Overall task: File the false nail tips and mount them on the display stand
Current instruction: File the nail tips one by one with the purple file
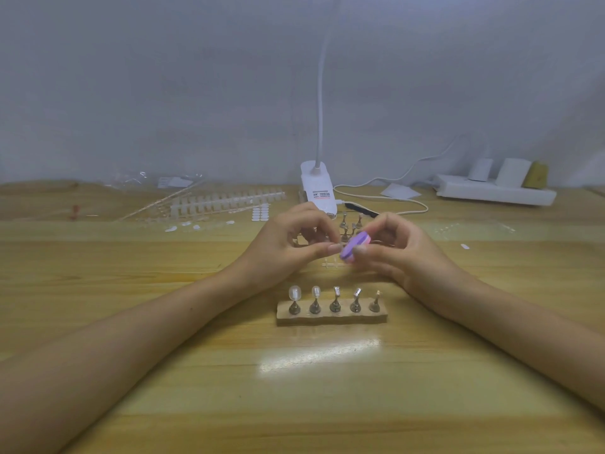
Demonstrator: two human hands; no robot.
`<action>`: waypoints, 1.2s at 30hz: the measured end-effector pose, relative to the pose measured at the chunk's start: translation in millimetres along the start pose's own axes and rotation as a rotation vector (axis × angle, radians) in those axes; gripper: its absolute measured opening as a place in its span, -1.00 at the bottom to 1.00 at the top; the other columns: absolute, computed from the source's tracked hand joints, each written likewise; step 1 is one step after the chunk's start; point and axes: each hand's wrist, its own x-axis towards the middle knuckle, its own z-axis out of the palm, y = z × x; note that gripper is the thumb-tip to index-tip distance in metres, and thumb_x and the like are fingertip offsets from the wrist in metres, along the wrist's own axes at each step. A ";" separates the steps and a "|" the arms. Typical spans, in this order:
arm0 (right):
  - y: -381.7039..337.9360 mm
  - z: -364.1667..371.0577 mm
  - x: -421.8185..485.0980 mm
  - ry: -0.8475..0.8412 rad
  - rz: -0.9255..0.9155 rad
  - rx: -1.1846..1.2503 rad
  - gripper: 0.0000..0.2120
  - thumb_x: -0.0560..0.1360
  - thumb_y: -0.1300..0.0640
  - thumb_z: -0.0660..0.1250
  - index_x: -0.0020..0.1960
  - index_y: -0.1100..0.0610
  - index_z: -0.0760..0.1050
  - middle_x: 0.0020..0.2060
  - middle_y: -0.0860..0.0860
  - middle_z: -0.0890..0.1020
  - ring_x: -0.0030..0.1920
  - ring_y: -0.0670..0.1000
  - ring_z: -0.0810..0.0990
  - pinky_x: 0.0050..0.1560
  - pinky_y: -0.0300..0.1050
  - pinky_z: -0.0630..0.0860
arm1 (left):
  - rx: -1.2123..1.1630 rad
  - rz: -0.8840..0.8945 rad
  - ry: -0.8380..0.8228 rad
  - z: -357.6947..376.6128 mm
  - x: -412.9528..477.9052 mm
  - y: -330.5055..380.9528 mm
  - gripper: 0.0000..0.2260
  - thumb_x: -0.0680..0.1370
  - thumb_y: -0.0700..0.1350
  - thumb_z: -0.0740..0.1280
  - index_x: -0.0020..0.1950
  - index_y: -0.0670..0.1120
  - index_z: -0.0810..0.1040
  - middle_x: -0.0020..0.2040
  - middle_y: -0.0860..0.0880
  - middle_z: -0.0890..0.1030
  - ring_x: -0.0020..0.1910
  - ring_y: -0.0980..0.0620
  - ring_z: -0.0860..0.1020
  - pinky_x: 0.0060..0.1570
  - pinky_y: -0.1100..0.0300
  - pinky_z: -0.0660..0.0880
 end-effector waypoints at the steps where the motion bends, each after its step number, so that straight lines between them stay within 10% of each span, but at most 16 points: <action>1: -0.2 -2.3 0.8 0.035 -0.001 0.044 -0.73 0.34 0.29 0.47 -0.03 0.26 0.44 -0.07 0.23 0.68 -0.08 0.14 0.72 -0.06 -0.07 0.66 | -0.005 0.001 -0.008 0.1 -0.2 0.4 -0.97 0.49 -0.20 0.47 -0.13 -0.13 0.64 -0.12 0.04 0.52 -0.18 0.16 0.52 -0.18 0.44 0.40; 36: -2.2 -1.6 -0.3 -0.064 0.020 -0.041 -0.72 0.34 0.27 0.50 -0.06 0.23 0.44 -0.04 0.28 0.67 -0.10 0.17 0.73 -0.09 -0.02 0.66 | -0.054 -0.003 -0.021 -0.8 -0.6 -0.3 -0.96 0.49 -0.20 0.47 -0.13 -0.11 0.64 -0.12 0.05 0.51 -0.19 0.20 0.51 -0.22 0.44 0.41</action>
